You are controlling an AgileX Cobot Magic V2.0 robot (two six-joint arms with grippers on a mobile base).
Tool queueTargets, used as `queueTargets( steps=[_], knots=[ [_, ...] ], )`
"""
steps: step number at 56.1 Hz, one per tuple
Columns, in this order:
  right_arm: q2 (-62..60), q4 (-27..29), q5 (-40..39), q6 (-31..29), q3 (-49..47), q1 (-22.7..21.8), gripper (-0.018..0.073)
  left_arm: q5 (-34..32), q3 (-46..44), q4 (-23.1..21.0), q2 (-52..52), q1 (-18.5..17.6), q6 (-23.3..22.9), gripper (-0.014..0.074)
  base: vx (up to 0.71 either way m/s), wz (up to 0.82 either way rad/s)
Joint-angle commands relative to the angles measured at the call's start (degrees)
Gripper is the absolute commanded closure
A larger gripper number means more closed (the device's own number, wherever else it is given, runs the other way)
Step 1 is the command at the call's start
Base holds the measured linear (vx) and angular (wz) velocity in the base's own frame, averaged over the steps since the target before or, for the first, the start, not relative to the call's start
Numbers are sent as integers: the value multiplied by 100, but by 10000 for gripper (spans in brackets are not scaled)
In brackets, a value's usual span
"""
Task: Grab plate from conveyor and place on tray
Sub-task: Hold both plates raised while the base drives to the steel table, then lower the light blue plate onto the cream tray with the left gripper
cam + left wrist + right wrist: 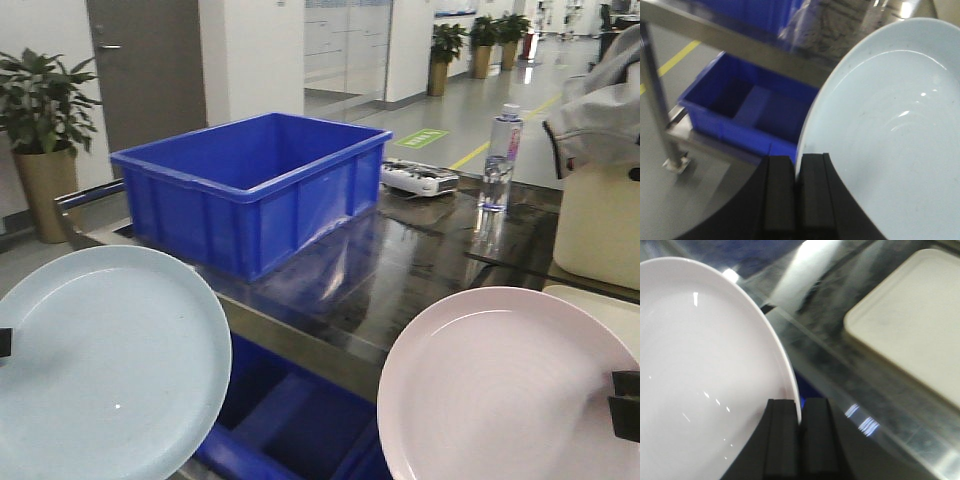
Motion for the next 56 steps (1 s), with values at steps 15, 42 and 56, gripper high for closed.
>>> queueTargets(
  steps=[15, 42, 56],
  knots=[
    [-59, -32, -438, -36, -151, -34, 568, -296, -178, -290, -75, -32, -11, 594, 32, -64],
    [-59, -32, -438, -36, -151, -34, 568, -296, -178, -290, -70, -32, -11, 594, 24, -70],
    [-59, -32, -438, -36, -151, -34, 568, -301, -178, -290, -70, -32, -11, 594, 10, -36]
  ],
)
